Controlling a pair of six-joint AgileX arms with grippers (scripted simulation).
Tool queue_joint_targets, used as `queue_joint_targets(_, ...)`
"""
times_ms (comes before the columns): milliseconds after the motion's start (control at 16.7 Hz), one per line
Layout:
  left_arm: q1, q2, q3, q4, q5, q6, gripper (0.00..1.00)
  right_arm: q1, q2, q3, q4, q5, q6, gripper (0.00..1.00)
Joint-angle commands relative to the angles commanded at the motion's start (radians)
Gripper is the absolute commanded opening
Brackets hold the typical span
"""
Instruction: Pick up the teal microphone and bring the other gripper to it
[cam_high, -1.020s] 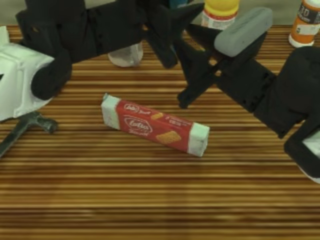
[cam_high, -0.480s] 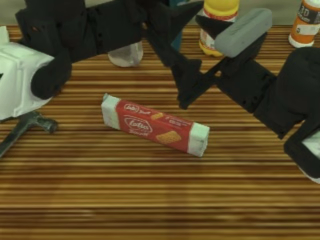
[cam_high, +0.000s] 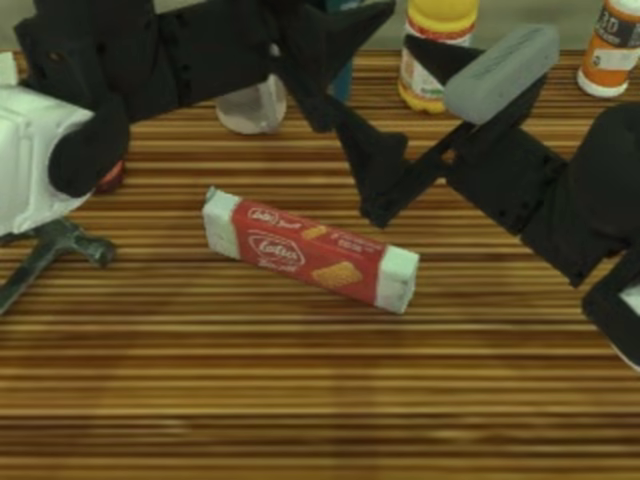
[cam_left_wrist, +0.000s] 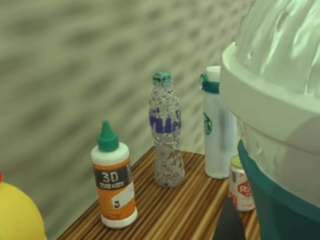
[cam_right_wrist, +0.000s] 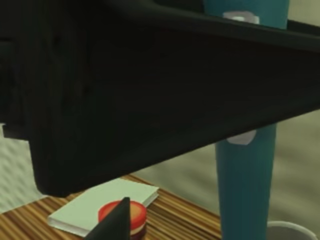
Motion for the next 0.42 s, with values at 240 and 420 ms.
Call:
queue_joint_targets(240,0.091,-0.042,-0.04,-0.006,0.077,0.003,0.0,-0.021,-0.151,-0.165,0.007,-0.025,0.004,1.0)
queue_joint_targets(420,0.134,-0.061,-0.059,-0.009,0.113,0.005,0.0,-0.027,-0.21,-0.225,0.013,-0.04,0.006,1.0)
